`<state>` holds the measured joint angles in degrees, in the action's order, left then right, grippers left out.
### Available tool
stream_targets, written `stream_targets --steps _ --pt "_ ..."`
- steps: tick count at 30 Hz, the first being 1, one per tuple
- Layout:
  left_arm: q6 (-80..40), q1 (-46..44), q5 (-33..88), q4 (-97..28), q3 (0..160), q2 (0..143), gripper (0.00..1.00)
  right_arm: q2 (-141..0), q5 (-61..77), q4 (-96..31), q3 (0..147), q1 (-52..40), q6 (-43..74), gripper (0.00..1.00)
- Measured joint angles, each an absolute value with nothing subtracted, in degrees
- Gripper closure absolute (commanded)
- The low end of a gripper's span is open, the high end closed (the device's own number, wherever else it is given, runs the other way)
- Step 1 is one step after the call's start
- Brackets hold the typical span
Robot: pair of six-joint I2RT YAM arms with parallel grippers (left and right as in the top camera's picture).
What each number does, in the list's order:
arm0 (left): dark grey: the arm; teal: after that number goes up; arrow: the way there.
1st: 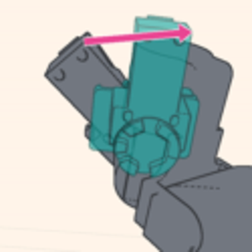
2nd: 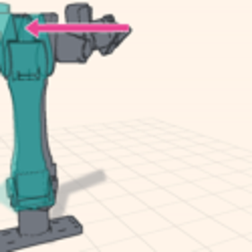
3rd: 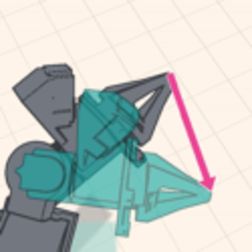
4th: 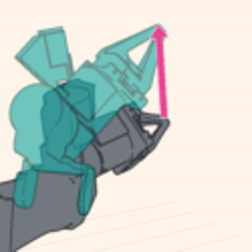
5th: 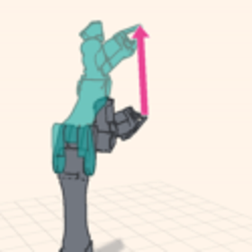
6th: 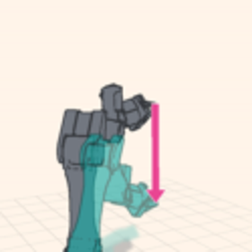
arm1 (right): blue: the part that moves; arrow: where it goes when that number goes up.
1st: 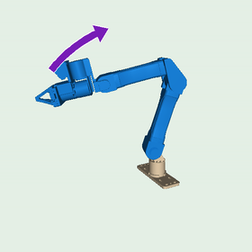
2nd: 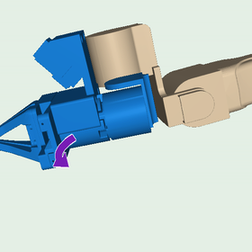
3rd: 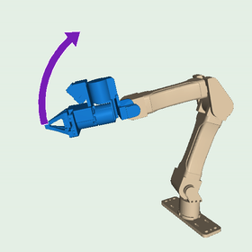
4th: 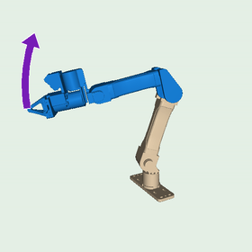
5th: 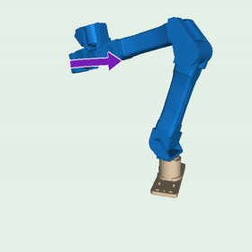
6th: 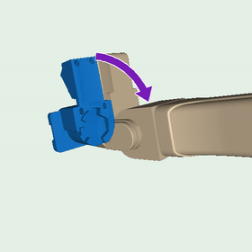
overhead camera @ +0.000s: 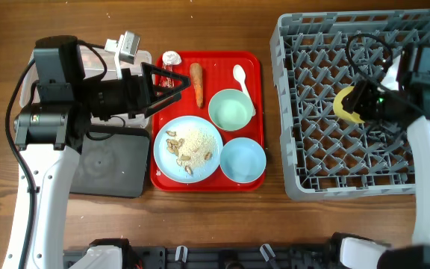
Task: Sort waste into correct bins and load items into the dishwasher rack
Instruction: 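Carry the yellow cup with the right gripper into the dish rack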
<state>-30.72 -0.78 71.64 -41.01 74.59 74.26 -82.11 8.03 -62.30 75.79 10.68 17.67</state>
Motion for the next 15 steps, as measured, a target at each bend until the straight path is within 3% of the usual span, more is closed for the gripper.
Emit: stream_targets --steps 8,13,15 --pt "-30.7 -0.8 71.4 -41.0 74.6 74.3 0.0 -93.2 7.6 -56.1 75.8 6.5 16.4 0.45" --pt "-30.7 -0.8 71.4 -41.1 74.6 74.3 0.0 -96.9 6.1 -54.1 75.8 3.9 16.1 0.27" --pt "-30.7 -0.8 71.4 -41.8 74.6 74.3 0.0 -97.0 5.9 -55.1 75.8 3.9 15.8 0.26"
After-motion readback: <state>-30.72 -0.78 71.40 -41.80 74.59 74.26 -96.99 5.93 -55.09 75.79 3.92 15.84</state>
